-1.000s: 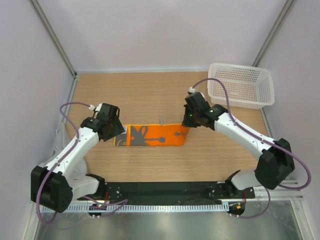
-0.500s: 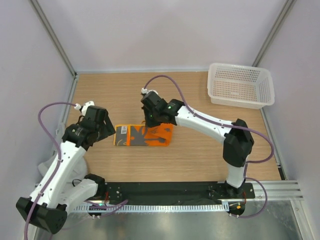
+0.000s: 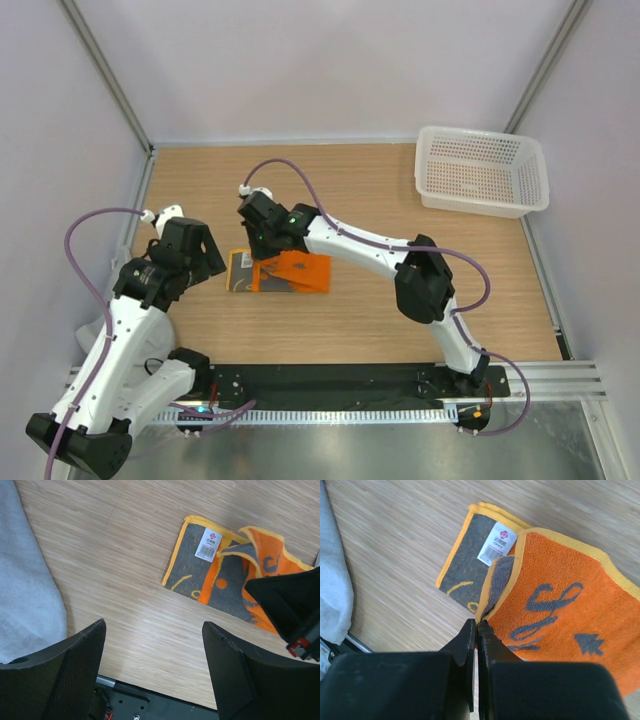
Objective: Roll the towels
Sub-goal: Fold the towel
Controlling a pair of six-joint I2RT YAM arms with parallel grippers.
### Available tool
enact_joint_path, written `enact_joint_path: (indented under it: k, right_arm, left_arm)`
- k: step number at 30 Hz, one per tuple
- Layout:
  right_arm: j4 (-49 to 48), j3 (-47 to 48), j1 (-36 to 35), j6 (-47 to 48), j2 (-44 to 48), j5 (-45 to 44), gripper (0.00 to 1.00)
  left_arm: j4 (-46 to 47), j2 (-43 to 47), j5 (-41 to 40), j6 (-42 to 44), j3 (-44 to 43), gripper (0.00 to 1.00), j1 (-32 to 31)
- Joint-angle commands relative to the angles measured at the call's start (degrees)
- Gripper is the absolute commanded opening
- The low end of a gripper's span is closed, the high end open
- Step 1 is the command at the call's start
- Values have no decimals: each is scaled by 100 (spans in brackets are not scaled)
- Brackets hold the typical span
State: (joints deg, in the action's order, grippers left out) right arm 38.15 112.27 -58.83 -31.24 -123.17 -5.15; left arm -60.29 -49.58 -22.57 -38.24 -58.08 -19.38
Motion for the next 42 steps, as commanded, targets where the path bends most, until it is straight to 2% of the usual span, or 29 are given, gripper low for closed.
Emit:
enact_joint_path:
  k: [1, 5, 11, 14, 17, 18, 20, 25, 31, 34, 37, 38, 42]
  right_arm:
    - [-150, 383, -120, -119, -101, 84, 1]
    - [-448, 270, -199, -197, -163, 145, 1]
    - [-1415, -284, -252, -408, -303, 269, 1]
    - [-1591, -285, -269, -453, -593, 409, 20]
    - [-1583, -223, -270, -444, -822, 444, 45]
    - [-1574, -223, -270, -453, -848, 444, 50]
    - [-1574, -232, -270, -444, -875, 444, 57]
    - [-1478, -214, -278, -330, -515, 401, 63]
    - [-1302, -398, -112, -171, 513, 225, 85]
    - [-1038, -635, 98, -180, 970, 102, 86]
    - [-958, -1451, 336, -312, 1593, -153, 86]
    - [-1080, -2028, 581, -338, 1751, -110, 86]
    - [-1327, -3349, 1197, -505, 2367, 223, 81]
  left_arm:
    - [35, 63, -143, 115, -45, 79, 22]
    - [61, 89, -160, 106, -27, 79, 13]
    - [88, 89, -187, 97, 16, 79, 13]
    - [79, 63, -204, 89, 8, 79, 22]
    - [70, 54, -222, 80, 16, 79, 13]
    - [70, 54, -222, 71, 25, 79, 22]
    - [79, 36, -222, 71, 17, 79, 13]
    - [53, -60, -292, 62, -1, 79, 13]
    - [96, -393, -284, 53, -124, 79, 13]
    - [246, -596, -117, -8, -212, 79, 22]
    - [509, -911, 198, -8, -309, 74, 22]
    - [675, -1043, 296, 27, -335, 72, 22]
    - [1194, -1720, 1016, 89, -476, 67, 30]
